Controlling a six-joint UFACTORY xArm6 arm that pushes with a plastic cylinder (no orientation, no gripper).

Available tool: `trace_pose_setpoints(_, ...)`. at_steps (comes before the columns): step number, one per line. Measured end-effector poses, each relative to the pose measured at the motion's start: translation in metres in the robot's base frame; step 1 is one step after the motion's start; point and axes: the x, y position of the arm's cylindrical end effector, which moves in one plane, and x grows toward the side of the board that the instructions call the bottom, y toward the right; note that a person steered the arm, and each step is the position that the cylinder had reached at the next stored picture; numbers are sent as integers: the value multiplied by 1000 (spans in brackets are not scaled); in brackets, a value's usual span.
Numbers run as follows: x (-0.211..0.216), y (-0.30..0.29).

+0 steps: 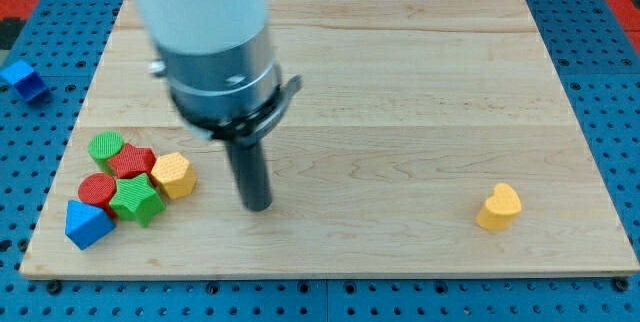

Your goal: Push the hexagon into the red and green stars

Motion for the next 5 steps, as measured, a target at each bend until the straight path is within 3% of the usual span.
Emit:
trace_pose_setpoints(1, -71, -11)
trace_pose_setpoints(2, -136, -76)
trace_pose_setpoints(3, -171, -120)
trace_pose_setpoints(5, -183, -124)
